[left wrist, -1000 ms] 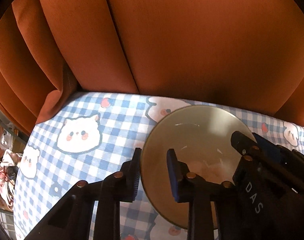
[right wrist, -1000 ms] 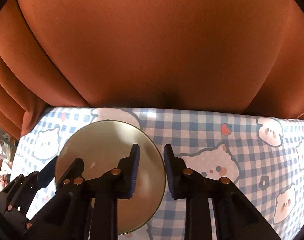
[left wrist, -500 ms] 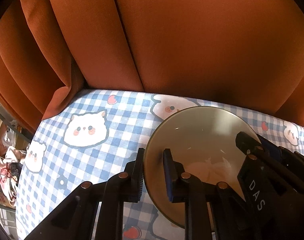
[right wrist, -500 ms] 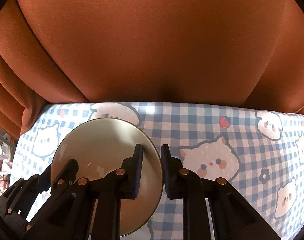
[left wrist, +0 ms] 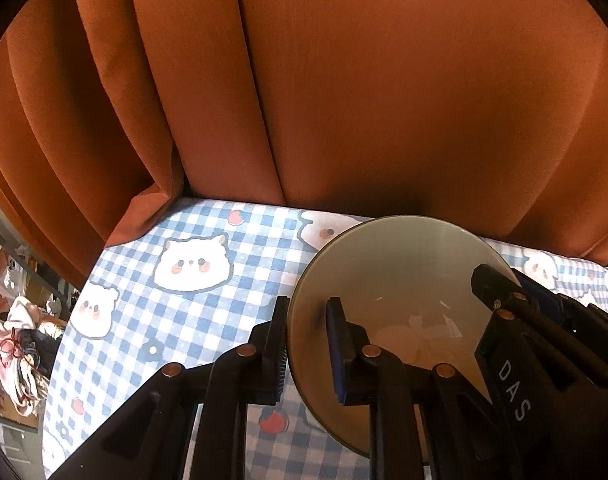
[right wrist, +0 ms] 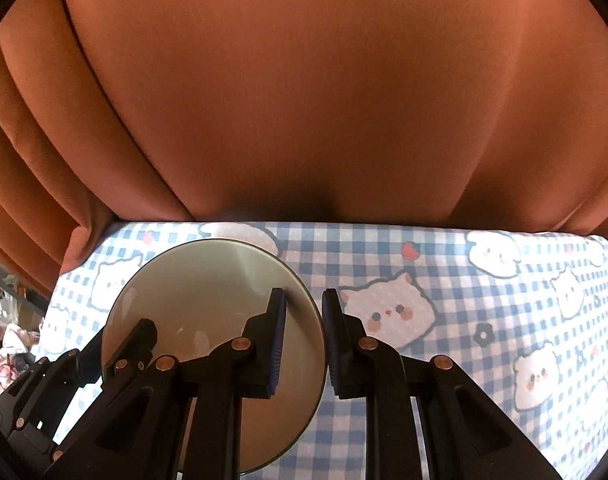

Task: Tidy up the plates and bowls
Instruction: 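Lift the cream bowl with both tools and carry it toward the plate stack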

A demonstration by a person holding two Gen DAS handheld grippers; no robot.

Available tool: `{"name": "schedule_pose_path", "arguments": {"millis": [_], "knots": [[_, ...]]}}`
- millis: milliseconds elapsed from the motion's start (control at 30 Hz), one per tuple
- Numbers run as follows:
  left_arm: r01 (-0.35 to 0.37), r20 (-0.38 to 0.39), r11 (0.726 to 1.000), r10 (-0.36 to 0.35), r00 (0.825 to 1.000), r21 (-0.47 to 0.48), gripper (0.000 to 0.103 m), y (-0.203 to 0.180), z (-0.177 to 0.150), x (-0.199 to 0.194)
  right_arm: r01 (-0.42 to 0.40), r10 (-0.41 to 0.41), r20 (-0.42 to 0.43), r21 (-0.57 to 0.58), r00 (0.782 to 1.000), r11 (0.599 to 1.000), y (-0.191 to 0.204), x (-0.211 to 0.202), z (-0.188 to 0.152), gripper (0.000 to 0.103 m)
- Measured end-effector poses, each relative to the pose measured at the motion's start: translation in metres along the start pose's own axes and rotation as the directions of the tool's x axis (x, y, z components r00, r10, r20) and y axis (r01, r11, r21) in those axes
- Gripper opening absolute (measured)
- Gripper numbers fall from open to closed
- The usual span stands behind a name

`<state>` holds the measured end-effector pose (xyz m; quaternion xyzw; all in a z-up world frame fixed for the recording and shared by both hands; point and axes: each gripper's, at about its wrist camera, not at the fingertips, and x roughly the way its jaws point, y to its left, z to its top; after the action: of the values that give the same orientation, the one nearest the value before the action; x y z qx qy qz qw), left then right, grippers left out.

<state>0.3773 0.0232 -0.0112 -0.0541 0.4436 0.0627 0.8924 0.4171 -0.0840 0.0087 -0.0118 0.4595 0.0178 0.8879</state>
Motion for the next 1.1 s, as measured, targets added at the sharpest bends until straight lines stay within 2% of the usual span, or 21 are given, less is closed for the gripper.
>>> {"name": "schedule_pose_path", "arguments": {"millis": [567,1100], "knots": [[0.082,0.032,0.995,-0.084,0.996,0.058,0.015,0.023,-0.036,-0.082,0.079,-0.080,0.057,0.032,0.995,0.996,0.022,-0.100,-0.038,0.022],[0.158,0.052,0.975,-0.167,0.985,0.154,0.015,0.041,-0.089,-0.145,0.144,-0.155,0.086,0.119,0.984,0.982,0.043,-0.177,-0.104,0.022]]}}
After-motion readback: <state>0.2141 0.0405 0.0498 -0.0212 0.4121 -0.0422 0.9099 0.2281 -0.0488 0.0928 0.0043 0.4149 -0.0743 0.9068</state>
